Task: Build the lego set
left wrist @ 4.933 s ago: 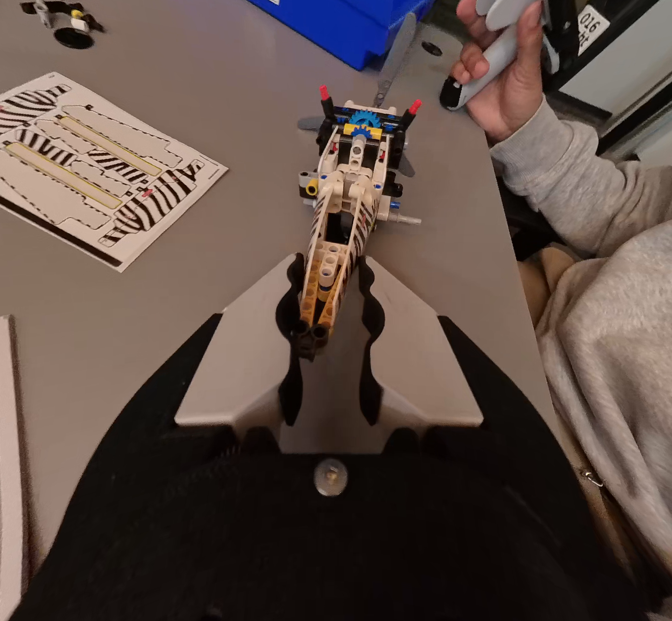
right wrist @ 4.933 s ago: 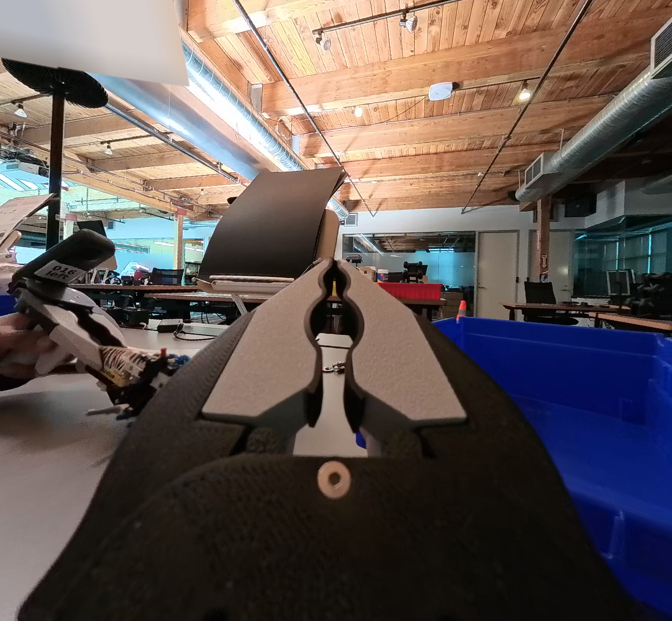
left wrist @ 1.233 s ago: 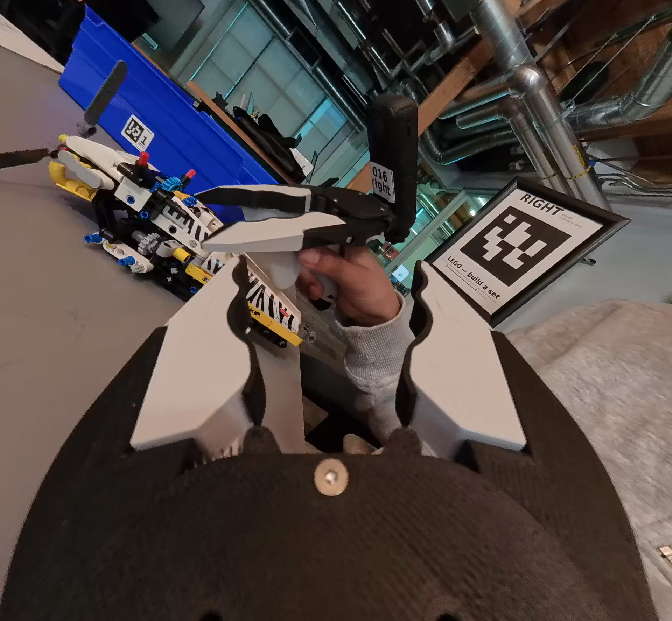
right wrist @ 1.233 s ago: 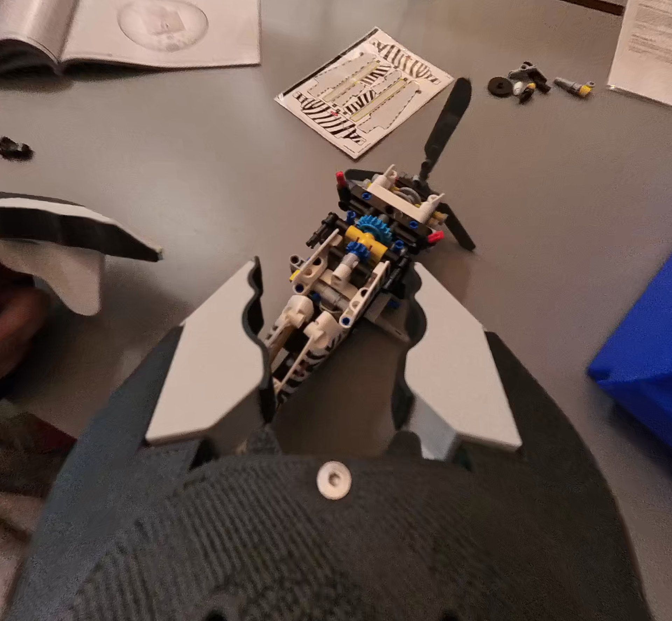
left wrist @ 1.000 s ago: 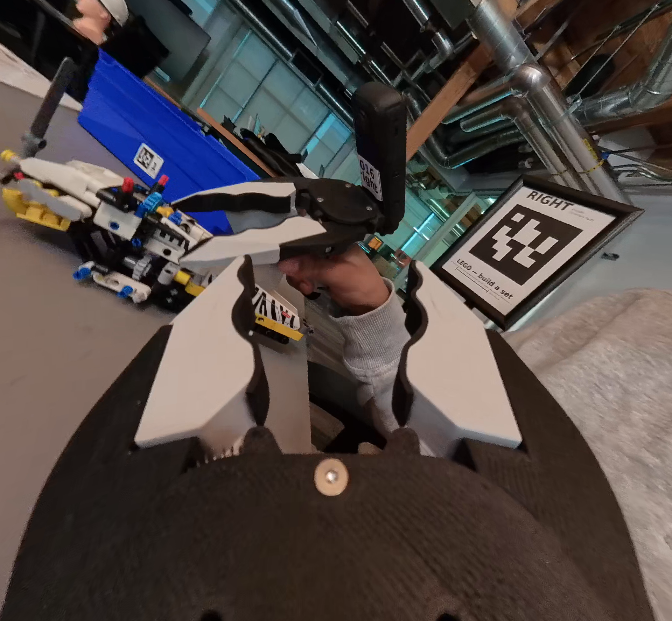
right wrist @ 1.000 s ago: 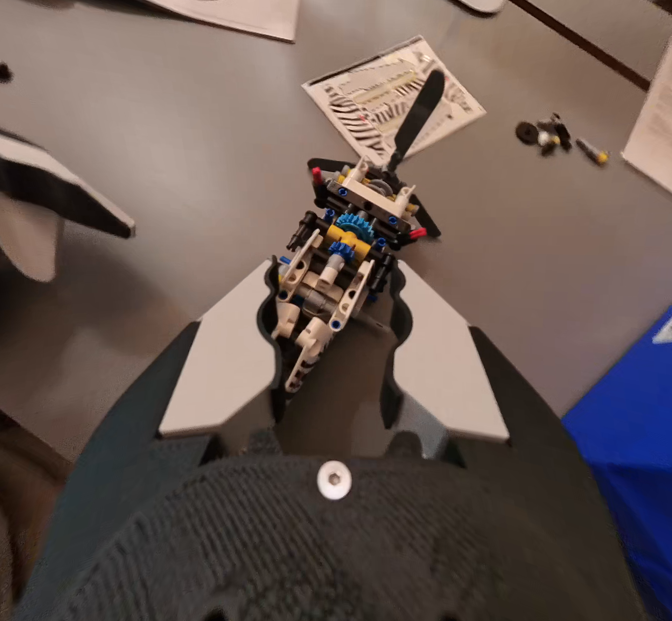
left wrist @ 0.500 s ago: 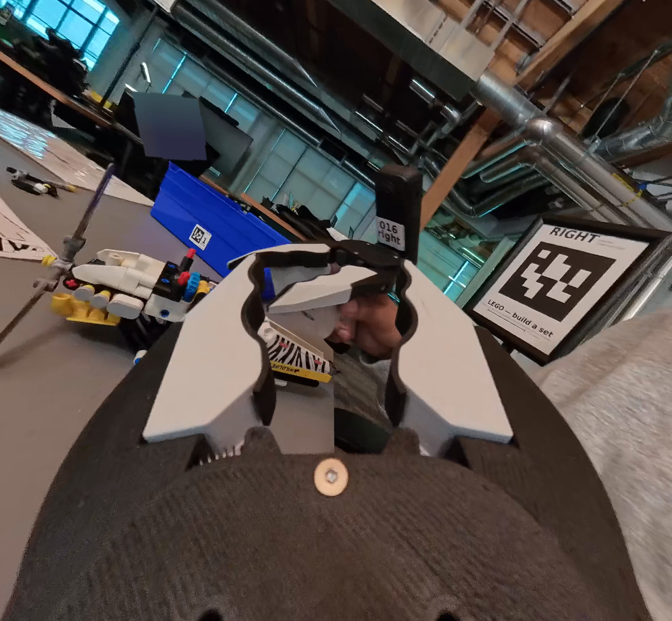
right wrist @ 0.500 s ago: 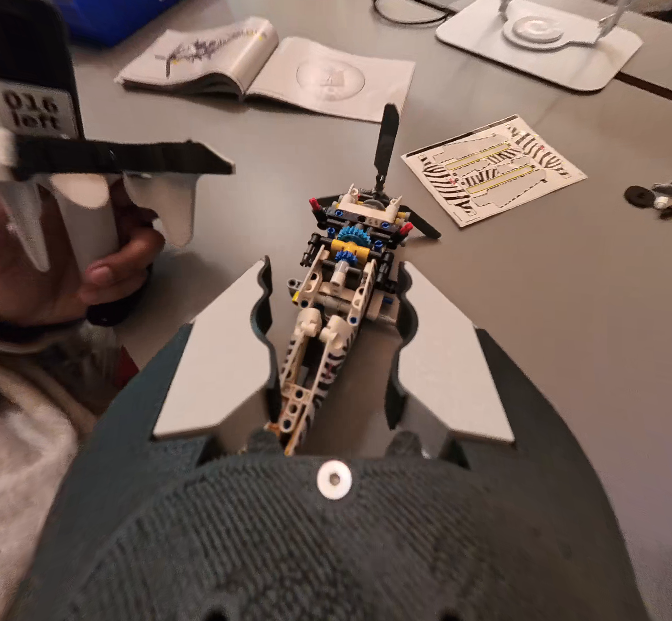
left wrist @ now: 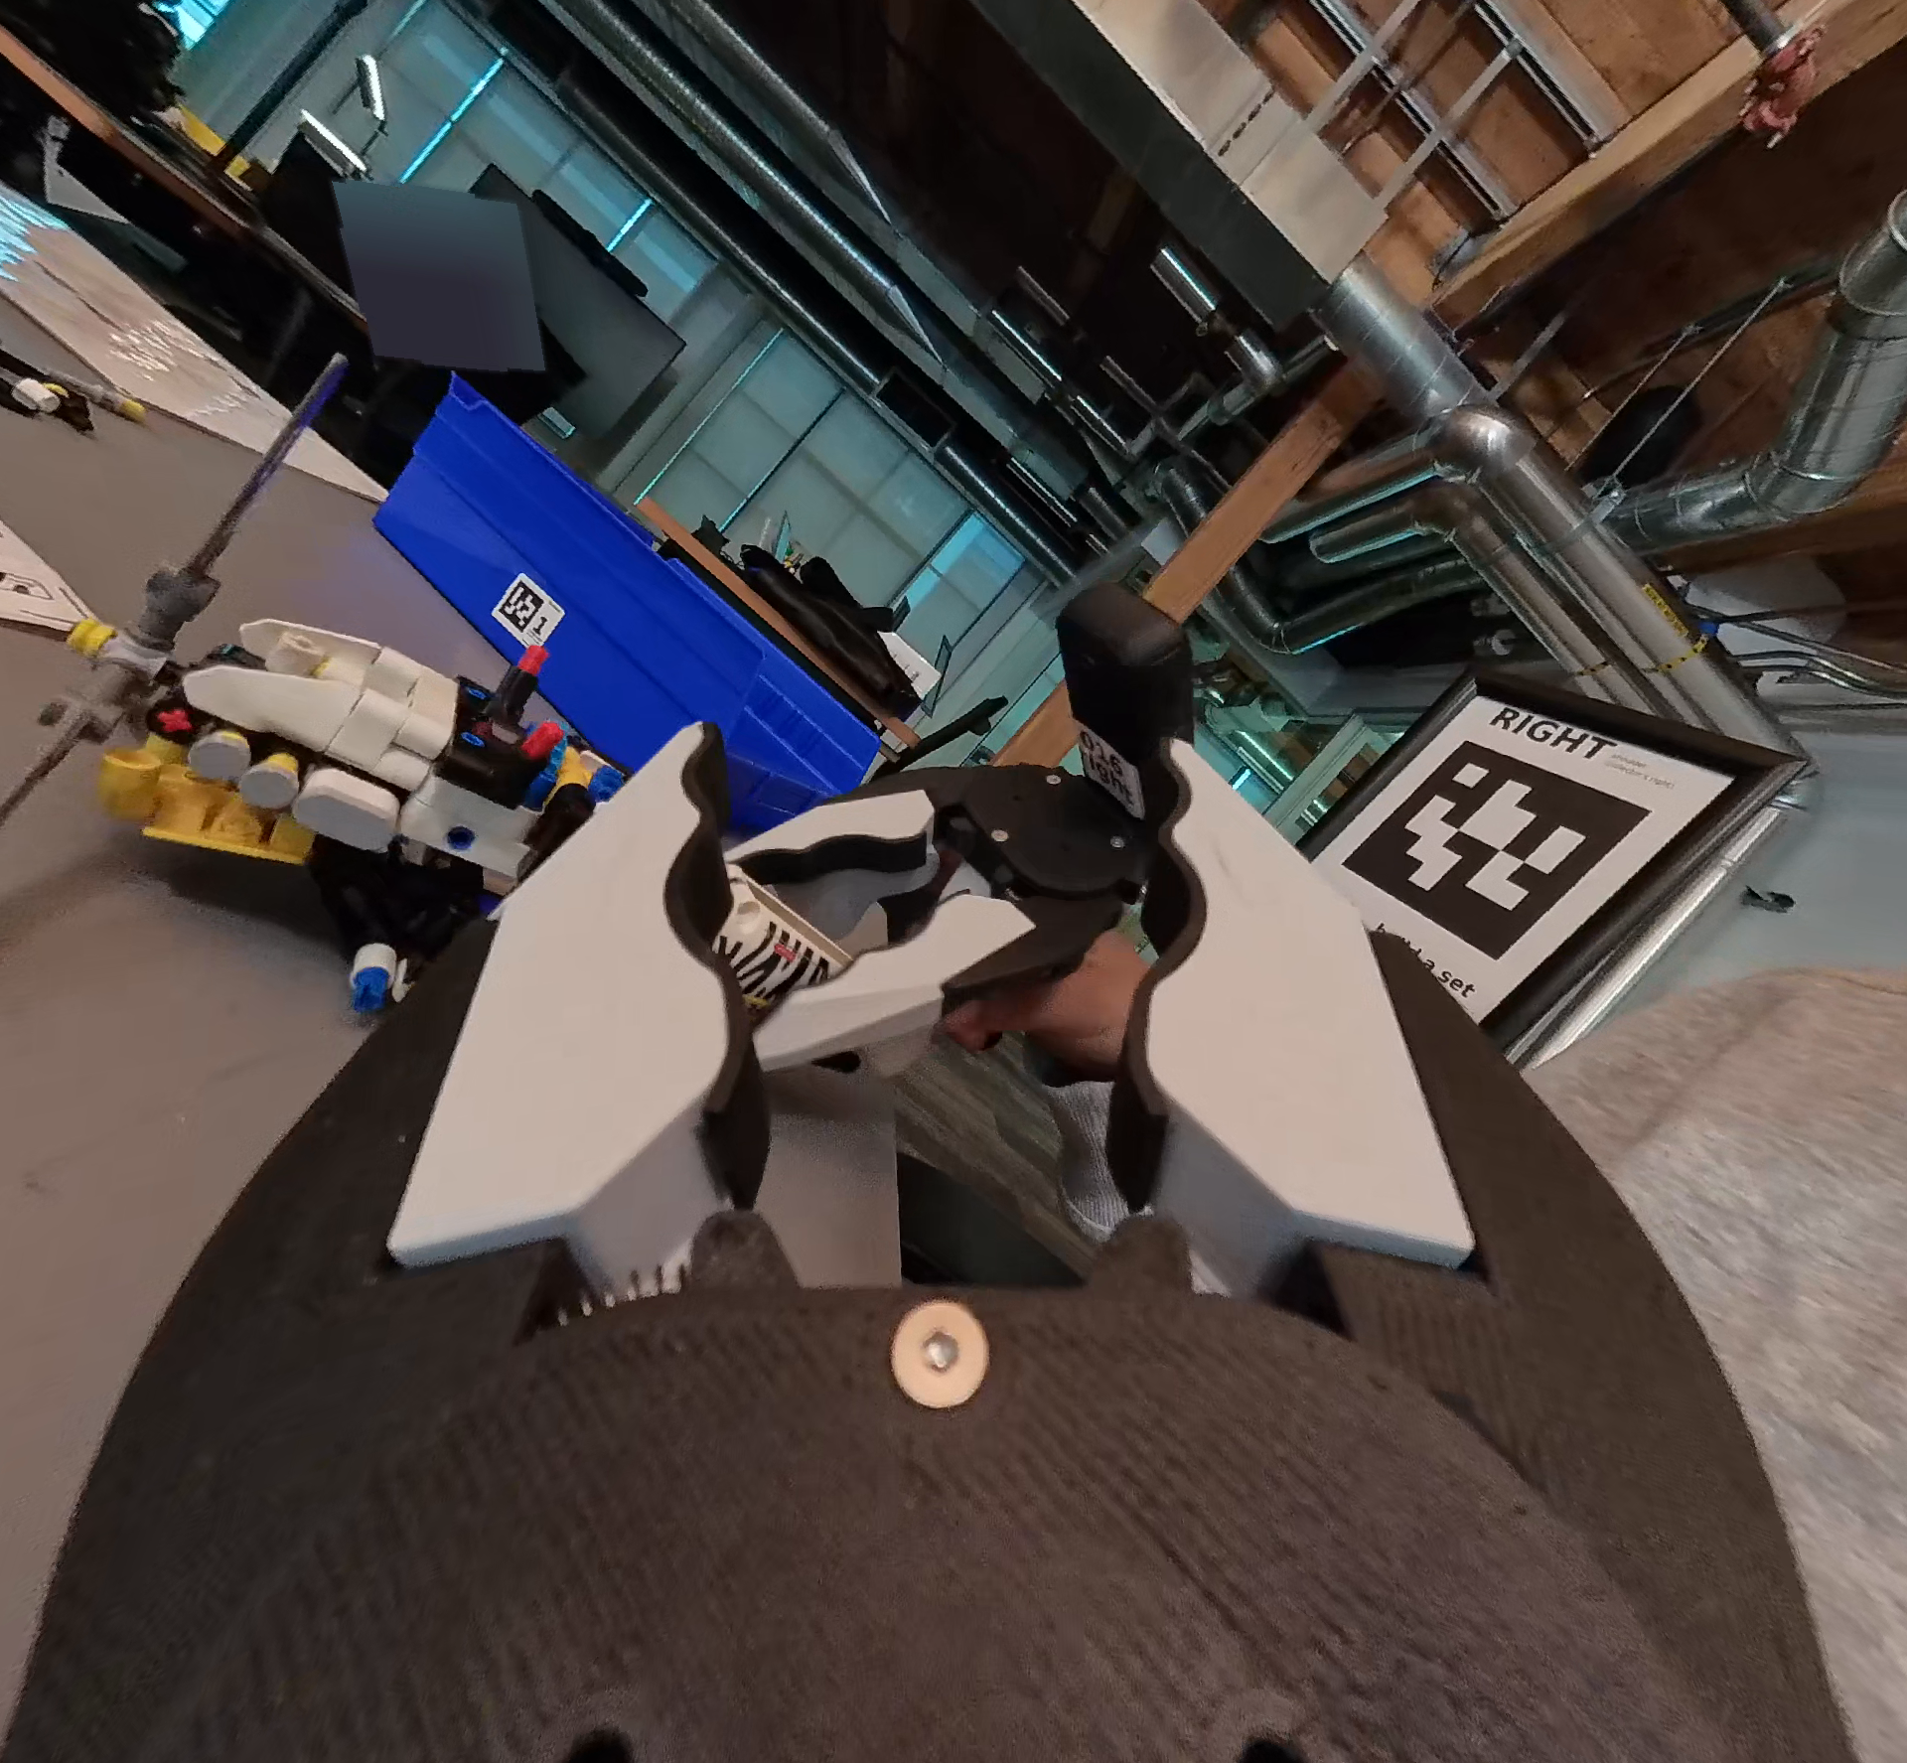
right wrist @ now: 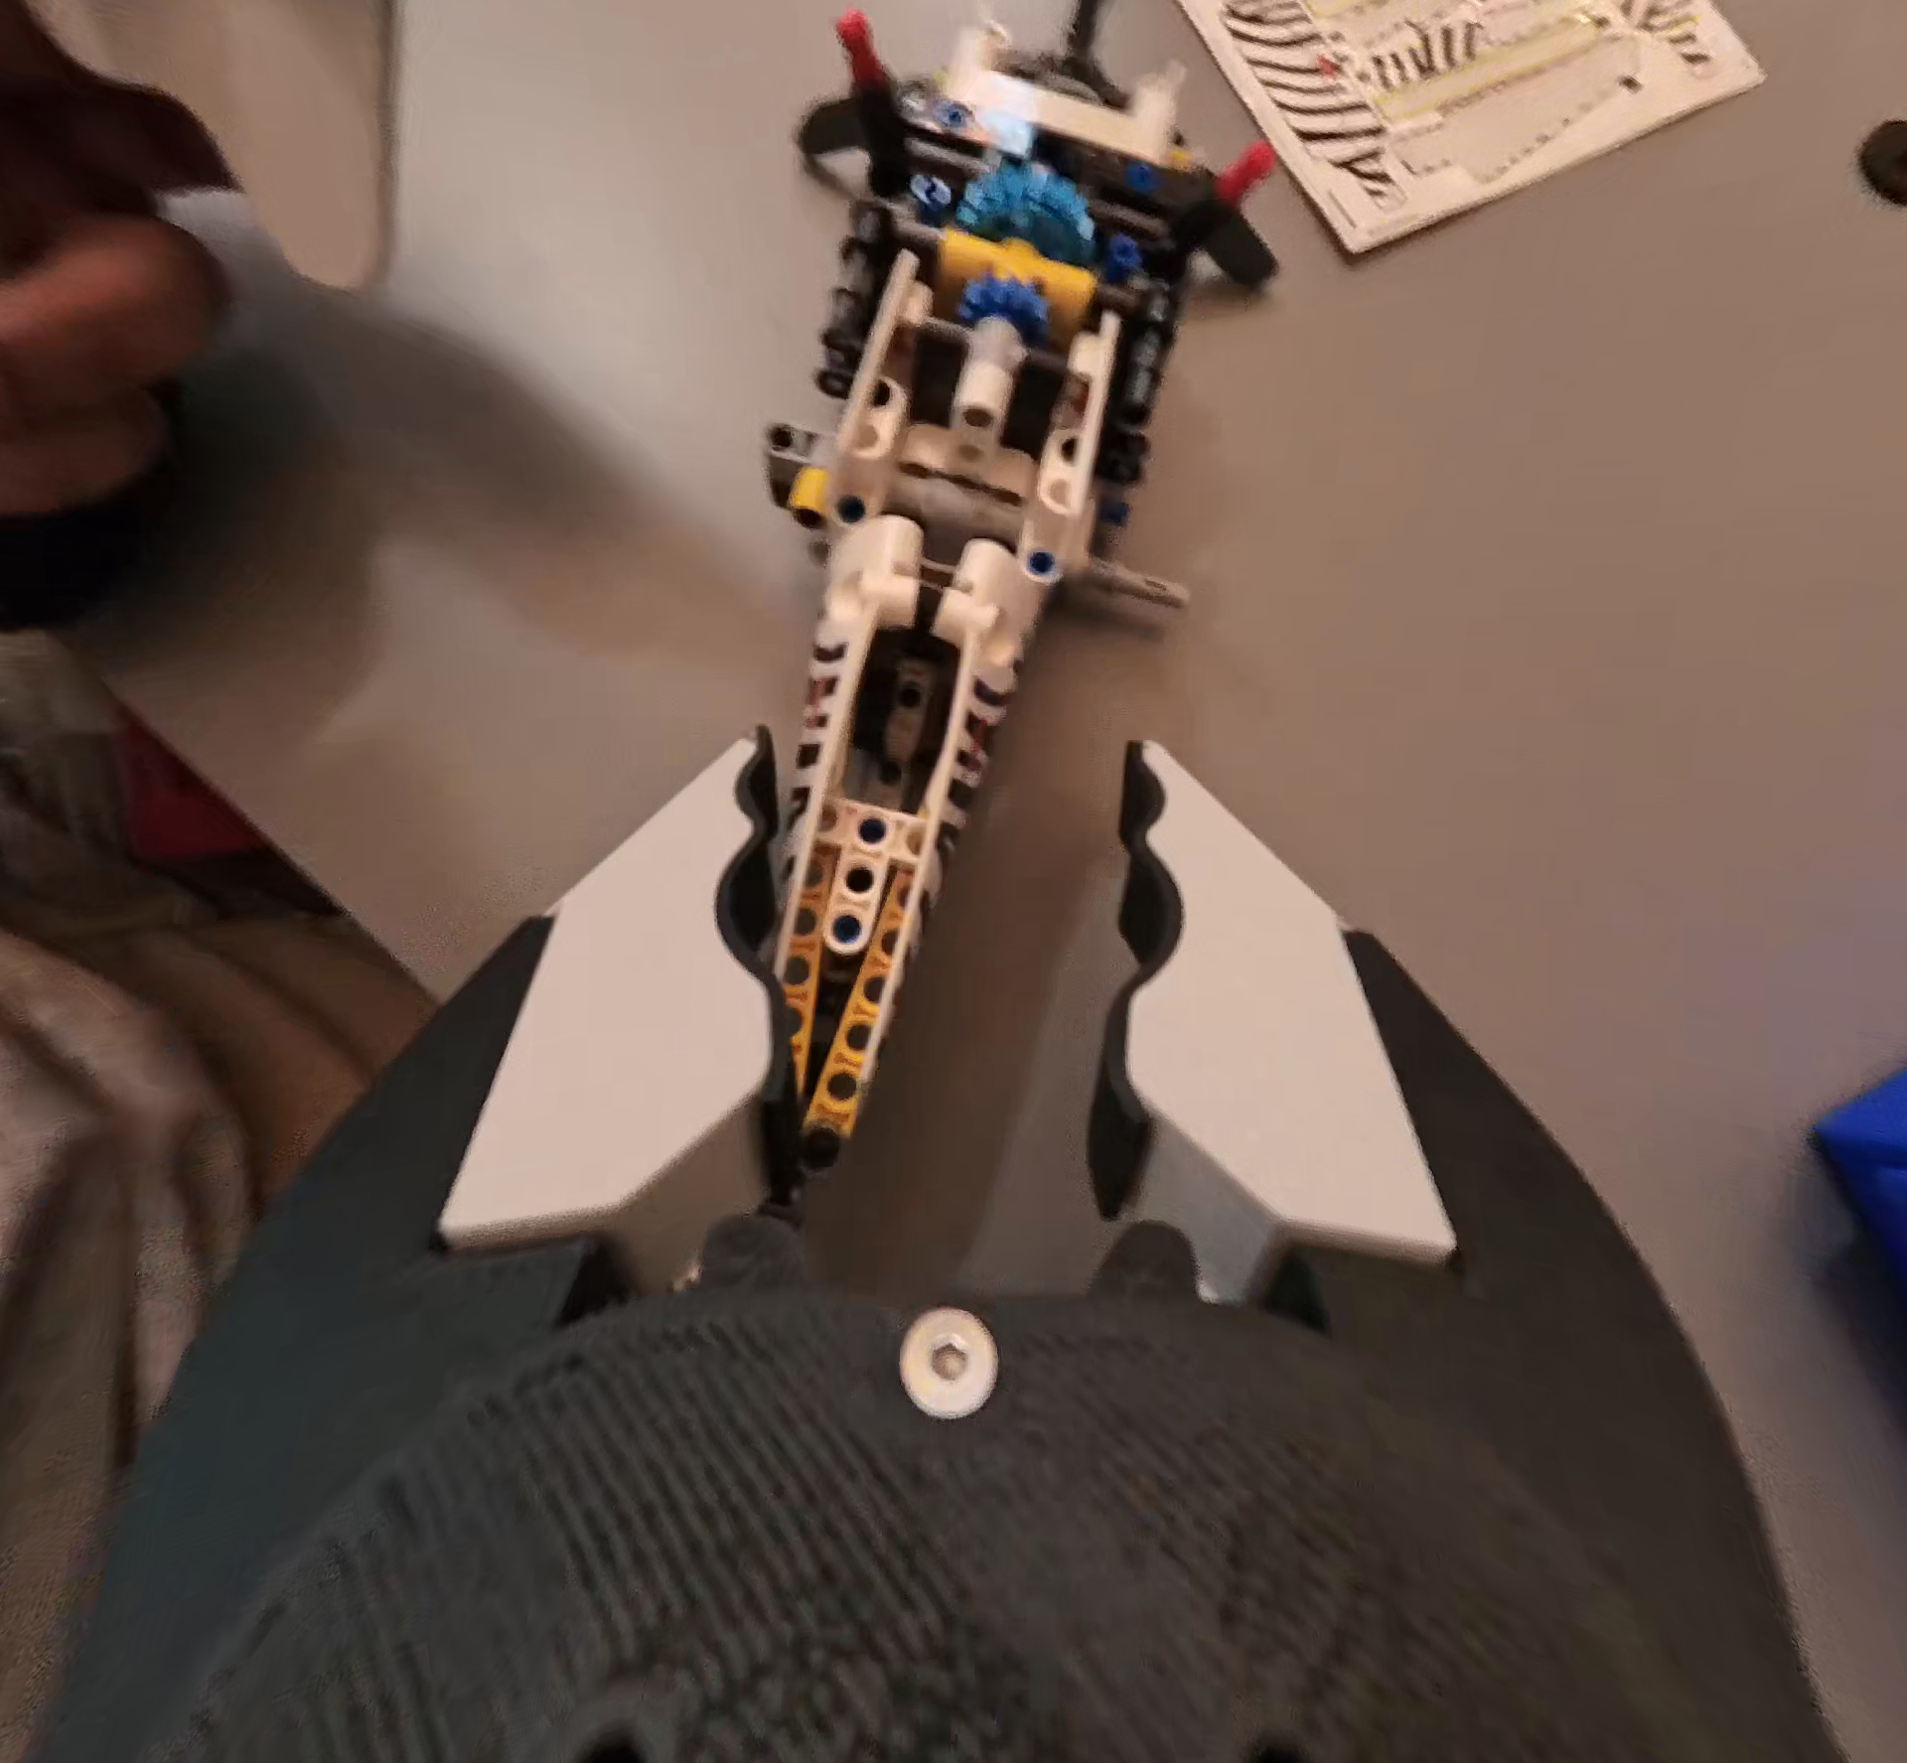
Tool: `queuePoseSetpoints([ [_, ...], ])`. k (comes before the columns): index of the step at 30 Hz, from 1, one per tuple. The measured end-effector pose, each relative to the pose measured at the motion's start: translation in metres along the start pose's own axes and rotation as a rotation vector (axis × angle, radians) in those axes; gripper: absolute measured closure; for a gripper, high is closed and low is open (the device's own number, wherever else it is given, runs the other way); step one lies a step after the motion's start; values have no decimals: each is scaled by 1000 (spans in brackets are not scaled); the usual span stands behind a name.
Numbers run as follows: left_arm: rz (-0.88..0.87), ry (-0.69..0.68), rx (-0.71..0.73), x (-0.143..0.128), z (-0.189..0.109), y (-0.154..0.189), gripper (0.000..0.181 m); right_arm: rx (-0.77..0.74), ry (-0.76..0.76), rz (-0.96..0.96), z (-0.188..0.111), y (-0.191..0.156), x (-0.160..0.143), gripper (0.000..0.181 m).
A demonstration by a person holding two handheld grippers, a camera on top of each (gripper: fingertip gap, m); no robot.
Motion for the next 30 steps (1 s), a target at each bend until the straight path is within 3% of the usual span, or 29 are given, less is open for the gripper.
queuePoseSetpoints([
  [1,2,0,2,0,0,0,101,-44,-16,5,0,8,-4,115],
  [6,12,5,2,0,0,1,101,-256,-3,87,-5,51,-19,118],
  [15,27,11,-13,1,-1,4,103,-207,124,317,3,70,-35,114],
  [21,8,5,-15,1,-1,2,104,-217,167,246,3,74,-28,115],
  [30,-18,-3,-25,0,0,1,104,-141,256,236,-2,71,-21,98],
])
Point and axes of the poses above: each gripper's, where its closed fingertips meet, z out along the fingers, x out of its top, y = z × x across the jaws, the point moved 5 cm from there along -z, back along the fingers, and after that the axes turned 7 degrees about -z, right-handed, at the moved point
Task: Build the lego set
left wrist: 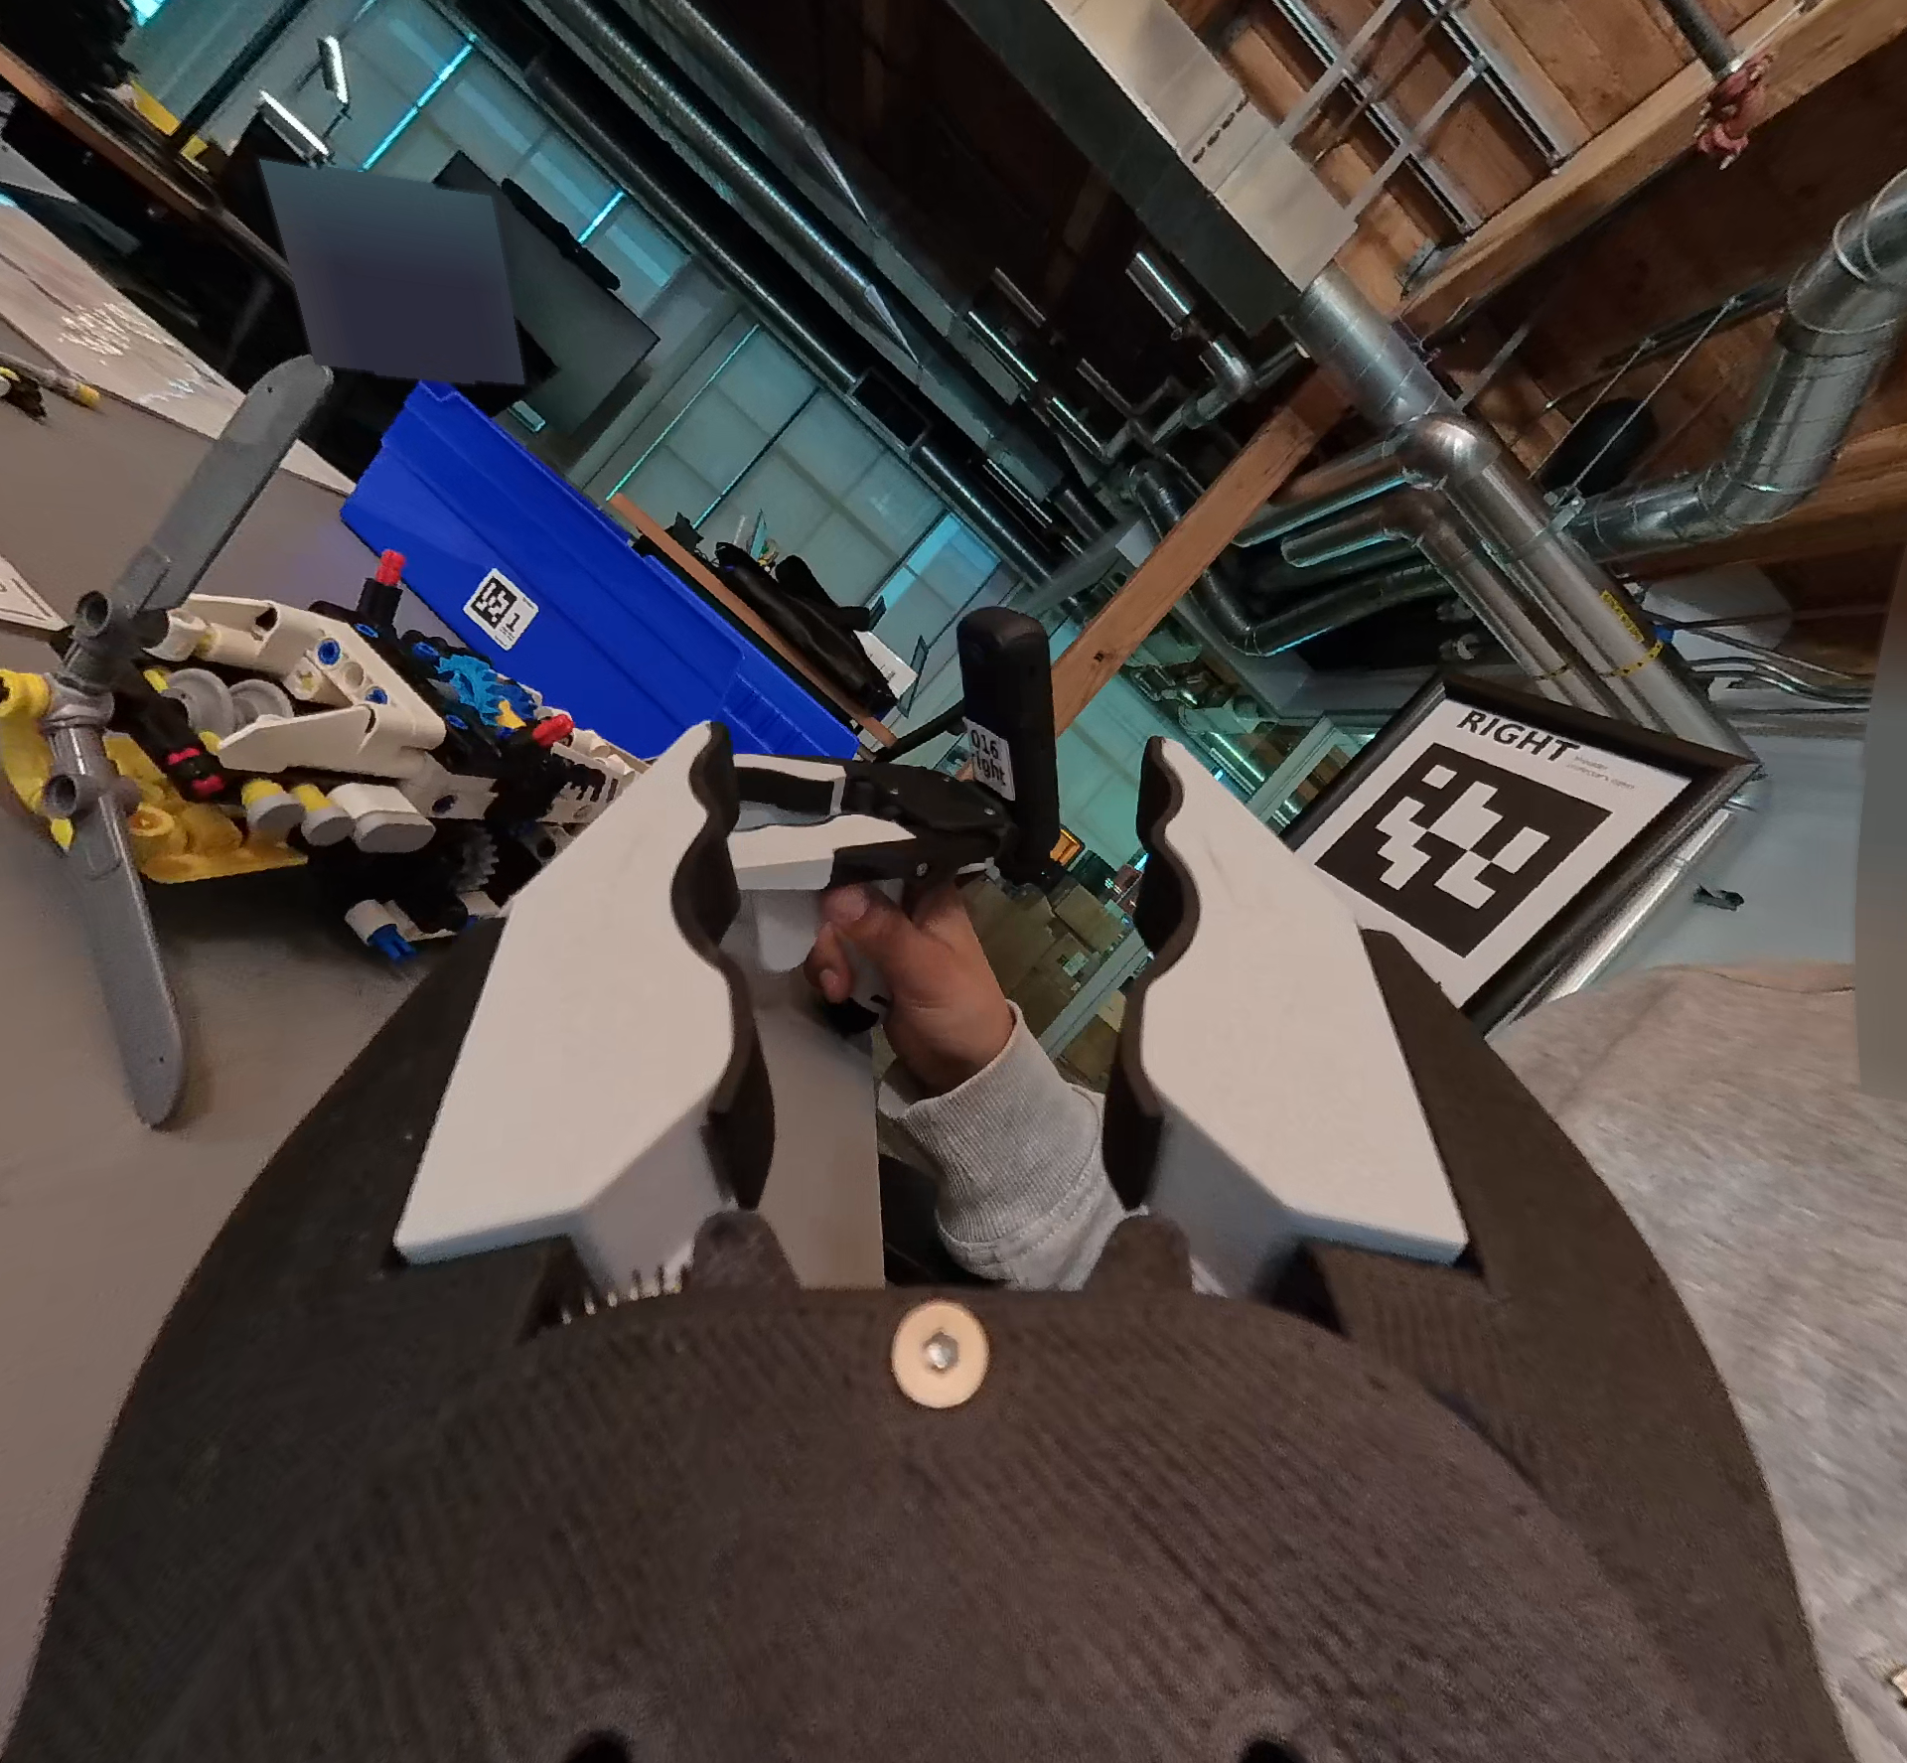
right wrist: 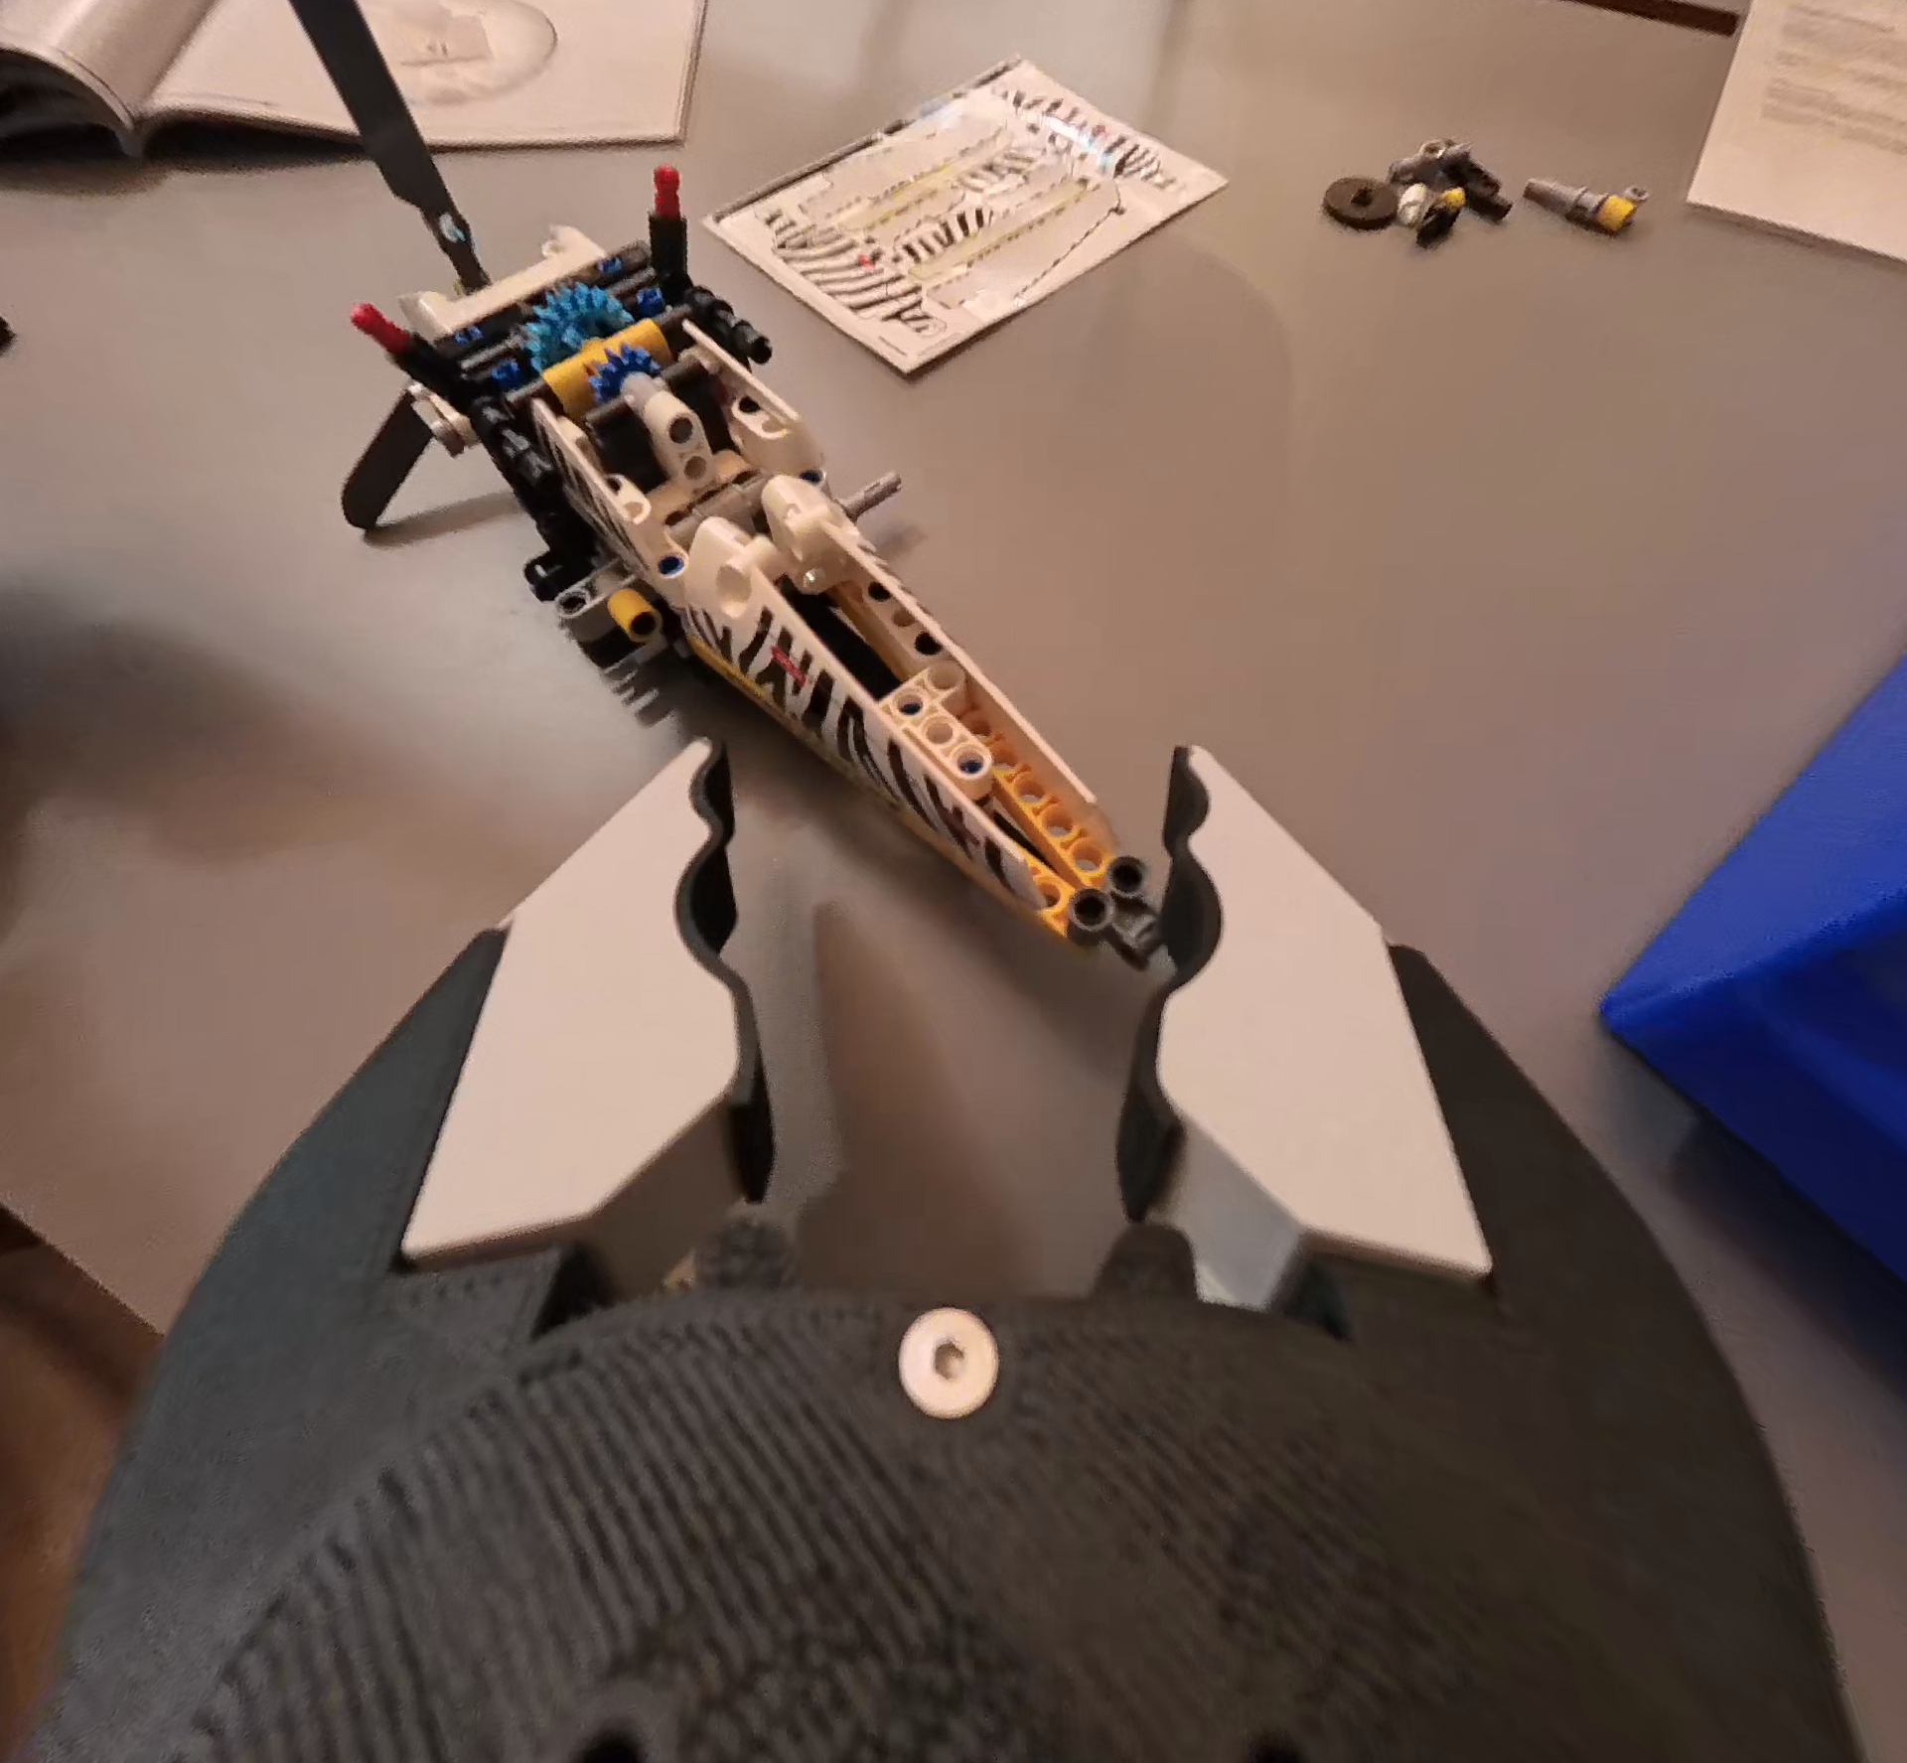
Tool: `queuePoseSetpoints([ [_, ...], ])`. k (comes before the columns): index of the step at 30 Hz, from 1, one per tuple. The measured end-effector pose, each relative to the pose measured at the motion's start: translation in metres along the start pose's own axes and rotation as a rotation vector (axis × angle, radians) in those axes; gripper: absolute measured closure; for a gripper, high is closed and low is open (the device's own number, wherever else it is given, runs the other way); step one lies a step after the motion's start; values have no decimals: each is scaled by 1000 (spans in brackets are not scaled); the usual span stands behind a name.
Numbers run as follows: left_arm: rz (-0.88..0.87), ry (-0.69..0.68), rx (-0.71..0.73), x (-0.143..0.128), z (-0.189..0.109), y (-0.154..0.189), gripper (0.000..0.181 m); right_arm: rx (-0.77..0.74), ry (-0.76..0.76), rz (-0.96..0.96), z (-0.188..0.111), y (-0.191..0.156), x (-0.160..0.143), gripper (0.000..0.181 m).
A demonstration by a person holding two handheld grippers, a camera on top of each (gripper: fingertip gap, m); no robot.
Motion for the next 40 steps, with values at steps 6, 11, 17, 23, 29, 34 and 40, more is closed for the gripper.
queuePoseSetpoints([
  [6,-6,-1,2,0,0,-1,104,-37,181,18,-20,4,11,106],
  [11,-4,-26,-6,-3,2,0,106,-40,264,3,-30,3,15,121],
  [17,44,-67,12,-9,5,3,108,-48,254,-18,-29,1,15,122],
  [23,37,-88,-1,-11,7,4,110,-53,239,-26,-27,0,15,123],
  [29,18,-100,0,-13,8,2,110,-58,224,-47,-24,-2,15,124],
  [34,18,-106,2,-13,9,2,110,-58,238,-43,-25,-2,16,125],
  [40,15,-104,0,-13,8,2,111,-57,243,-40,-26,-1,16,126],
])
Point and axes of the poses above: each gripper's, where its closed fingertips meet, z out along the fingers, x out of its top, y = z × x across the jaws, the point moved 5 cm from there along -z, back along the fingers, and after that the axes turned 7 degrees about -z, right-handed, at the moved point
